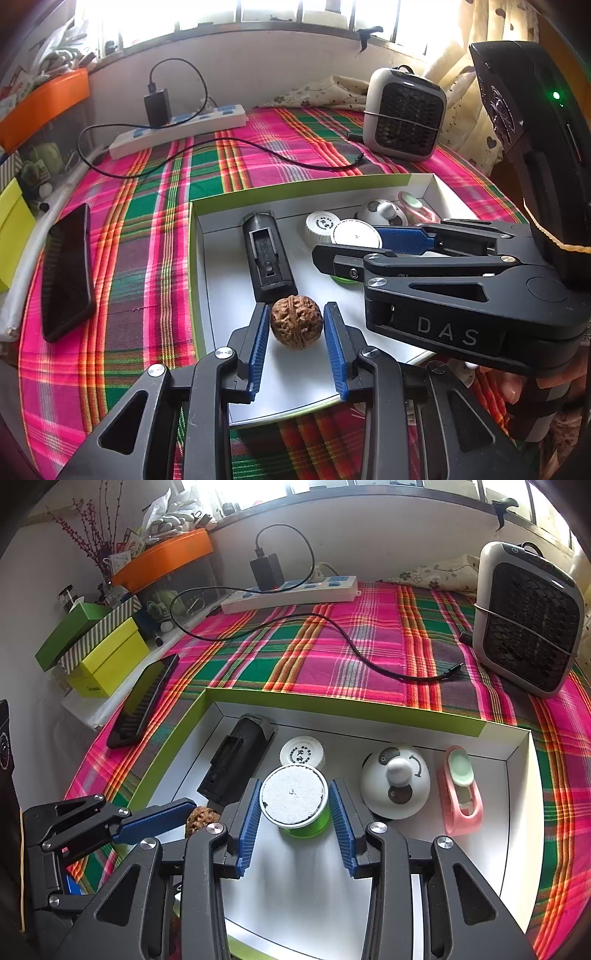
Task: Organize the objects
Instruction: 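Open the left gripper releasing the walnut while the right gripper releases the spool, then withdraw both tools from the box toward the remaining objects, then move the left tool to the white USB cable while the right tool approaches the pink clip, then close the right gripper on the pink clip while the left gripper closes on the cable, then lift the pink clip with the right tool while the left tool lifts the cable, then carry the pink clip with the right tool while the left tool carries the cable into the box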
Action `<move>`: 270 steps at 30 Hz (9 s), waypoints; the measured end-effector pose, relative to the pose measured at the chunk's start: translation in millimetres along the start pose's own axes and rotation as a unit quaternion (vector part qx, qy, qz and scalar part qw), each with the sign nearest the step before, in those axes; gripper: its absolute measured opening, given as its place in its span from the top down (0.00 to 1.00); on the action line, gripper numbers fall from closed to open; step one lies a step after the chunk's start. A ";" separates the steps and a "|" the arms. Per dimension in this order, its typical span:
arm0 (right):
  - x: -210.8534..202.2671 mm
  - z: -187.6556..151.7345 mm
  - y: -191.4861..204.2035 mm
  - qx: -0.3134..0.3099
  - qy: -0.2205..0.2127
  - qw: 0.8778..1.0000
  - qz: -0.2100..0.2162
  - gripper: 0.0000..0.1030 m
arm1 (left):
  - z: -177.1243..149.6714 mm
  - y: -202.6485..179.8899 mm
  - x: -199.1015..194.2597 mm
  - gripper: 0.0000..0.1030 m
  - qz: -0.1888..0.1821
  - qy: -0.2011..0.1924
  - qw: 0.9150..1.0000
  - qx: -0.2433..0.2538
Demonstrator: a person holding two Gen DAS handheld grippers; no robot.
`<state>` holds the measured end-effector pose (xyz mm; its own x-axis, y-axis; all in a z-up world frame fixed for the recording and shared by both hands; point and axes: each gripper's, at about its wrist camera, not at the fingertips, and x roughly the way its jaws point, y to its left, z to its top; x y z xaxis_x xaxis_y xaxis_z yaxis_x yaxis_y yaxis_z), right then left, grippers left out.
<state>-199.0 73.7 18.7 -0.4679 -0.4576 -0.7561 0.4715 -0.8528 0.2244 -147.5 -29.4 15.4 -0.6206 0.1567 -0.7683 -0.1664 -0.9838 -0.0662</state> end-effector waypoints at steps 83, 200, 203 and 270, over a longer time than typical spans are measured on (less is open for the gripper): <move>-130.7 -117.1 -43.6 0.068 -0.085 0.990 -0.090 0.52 | -55.7 -73.5 -42.3 0.61 -0.054 -0.015 0.990 0.129; -96.2 -100.7 -79.1 0.093 -0.019 0.973 -0.209 0.79 | -69.6 -82.1 -44.3 0.63 -0.116 0.058 0.984 0.126; -94.9 -99.6 -79.0 0.088 -0.019 0.973 -0.212 0.78 | -67.7 -82.0 -42.4 0.69 -0.102 0.055 0.987 0.113; -125.0 -98.8 -58.6 0.075 -0.058 0.984 -0.152 0.82 | -45.3 -58.7 -63.2 0.84 -0.086 0.002 0.996 0.021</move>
<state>-94.4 205.8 39.3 -0.6566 -0.1948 -0.7287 0.1853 -0.9781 0.0945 -63.8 14.5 39.0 -0.5766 0.3219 -0.7510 -0.3019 -0.9380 -0.1703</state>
